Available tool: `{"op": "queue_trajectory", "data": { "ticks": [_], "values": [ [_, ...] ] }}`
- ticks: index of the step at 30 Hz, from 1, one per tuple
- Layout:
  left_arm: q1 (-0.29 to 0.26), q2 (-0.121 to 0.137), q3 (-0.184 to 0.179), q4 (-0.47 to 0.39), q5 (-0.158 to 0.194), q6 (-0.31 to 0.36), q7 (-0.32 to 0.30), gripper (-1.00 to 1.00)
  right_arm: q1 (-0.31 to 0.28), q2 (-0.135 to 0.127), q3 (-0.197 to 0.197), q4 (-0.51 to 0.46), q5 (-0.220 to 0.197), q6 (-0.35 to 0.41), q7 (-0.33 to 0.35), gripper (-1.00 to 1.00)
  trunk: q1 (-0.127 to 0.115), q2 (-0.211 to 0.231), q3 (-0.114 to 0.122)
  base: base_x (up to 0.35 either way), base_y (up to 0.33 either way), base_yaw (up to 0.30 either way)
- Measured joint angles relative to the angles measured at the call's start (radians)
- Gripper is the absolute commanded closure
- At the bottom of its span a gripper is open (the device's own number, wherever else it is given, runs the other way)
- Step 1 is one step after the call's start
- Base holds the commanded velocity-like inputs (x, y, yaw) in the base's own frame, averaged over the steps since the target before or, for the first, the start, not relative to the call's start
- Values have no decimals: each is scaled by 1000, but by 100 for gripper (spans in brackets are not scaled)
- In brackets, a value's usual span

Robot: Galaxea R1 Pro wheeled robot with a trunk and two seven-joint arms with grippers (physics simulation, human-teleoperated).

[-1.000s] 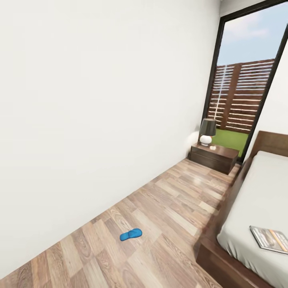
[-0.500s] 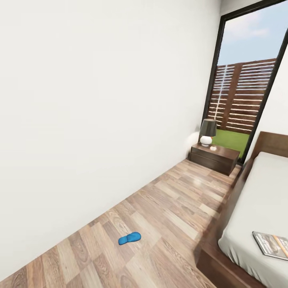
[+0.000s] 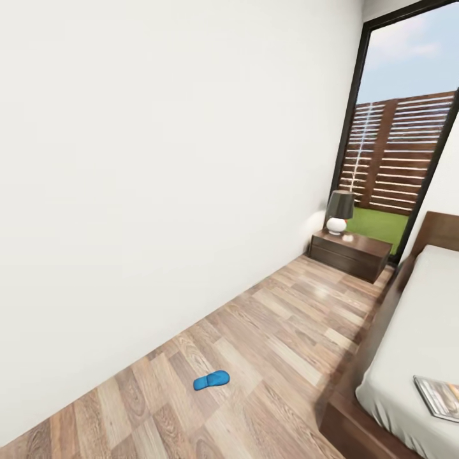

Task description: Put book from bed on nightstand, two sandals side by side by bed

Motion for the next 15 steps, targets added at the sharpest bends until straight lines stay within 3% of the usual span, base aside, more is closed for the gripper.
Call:
{"op": "queue_trajectory", "data": {
  "ticks": [11,15],
  "values": [
    [0,0,0,0,0,0,0,-100,0,0,0,0,0,0,0,-100,0,0,0,5,-4,289],
    [0,0,0,3,-2,0,0,-100,0,0,-1,0,0,0,0,-100,0,0,0,157,-157,229]
  ]
}}
